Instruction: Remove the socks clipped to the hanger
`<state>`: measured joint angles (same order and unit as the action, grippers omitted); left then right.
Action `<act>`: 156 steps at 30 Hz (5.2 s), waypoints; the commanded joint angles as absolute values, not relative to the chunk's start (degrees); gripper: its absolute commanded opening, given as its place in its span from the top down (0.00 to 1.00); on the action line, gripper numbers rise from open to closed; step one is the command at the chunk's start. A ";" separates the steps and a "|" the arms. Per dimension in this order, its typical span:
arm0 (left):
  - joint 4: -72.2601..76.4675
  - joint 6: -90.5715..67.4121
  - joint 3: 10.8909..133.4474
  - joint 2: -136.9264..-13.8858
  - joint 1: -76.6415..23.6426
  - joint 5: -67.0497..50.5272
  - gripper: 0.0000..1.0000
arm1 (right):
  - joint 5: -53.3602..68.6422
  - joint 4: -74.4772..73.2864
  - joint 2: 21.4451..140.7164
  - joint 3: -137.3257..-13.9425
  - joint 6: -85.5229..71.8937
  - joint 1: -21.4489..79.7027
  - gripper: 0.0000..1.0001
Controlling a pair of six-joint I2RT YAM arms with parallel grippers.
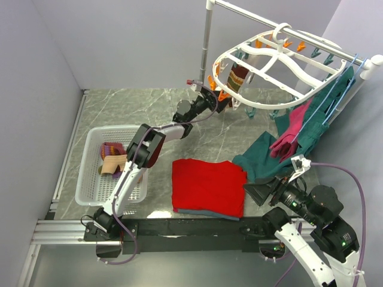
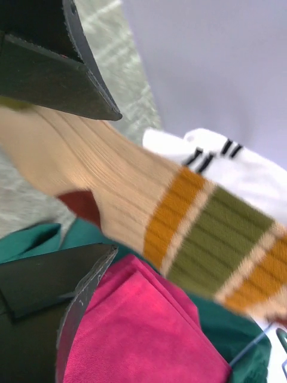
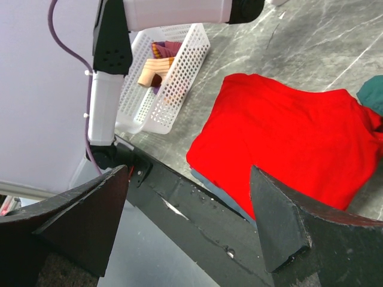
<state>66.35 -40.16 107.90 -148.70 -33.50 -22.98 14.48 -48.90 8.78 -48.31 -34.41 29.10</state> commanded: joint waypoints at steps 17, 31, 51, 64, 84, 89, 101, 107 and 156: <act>61.33 -38.23 116.91 -149.96 -35.69 -21.97 0.92 | 13.62 -49.40 9.58 -50.54 -33.31 29.27 0.12; 73.47 -44.12 77.27 -120.42 -34.63 -27.51 0.99 | 16.26 -44.65 8.52 -46.93 -35.42 29.18 0.12; 55.22 -34.64 53.53 -88.17 -40.95 -25.23 0.99 | 15.64 -42.28 13.71 -50.54 -31.82 29.27 0.12; 37.18 -31.81 51.33 -76.64 -55.10 -5.19 0.99 | 17.40 -37.71 16.79 -49.66 -31.20 29.27 0.12; 33.75 -32.34 53.35 -75.32 -64.86 1.67 0.99 | 5.72 -19.16 19.07 -44.74 -40.07 29.36 0.26; 32.08 -32.25 54.93 -76.73 -65.92 1.67 0.98 | 7.46 -15.04 21.26 -44.30 -41.04 29.35 0.29; 30.85 -30.67 56.43 -76.55 -66.71 1.76 0.97 | 7.91 -10.64 23.99 -42.19 -41.66 29.27 0.44; 30.06 -30.50 57.04 -76.55 -66.71 0.62 0.96 | 8.79 -7.74 24.78 -40.43 -42.72 29.27 0.57; 32.17 -43.06 89.47 -100.19 -44.74 -25.93 0.20 | 10.90 -11.25 19.51 -40.69 -41.92 29.27 1.00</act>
<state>27.44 -40.66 84.31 -98.65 -44.86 -24.62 10.57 -11.84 20.34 -39.72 -42.13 29.10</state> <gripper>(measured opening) 0.806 0.009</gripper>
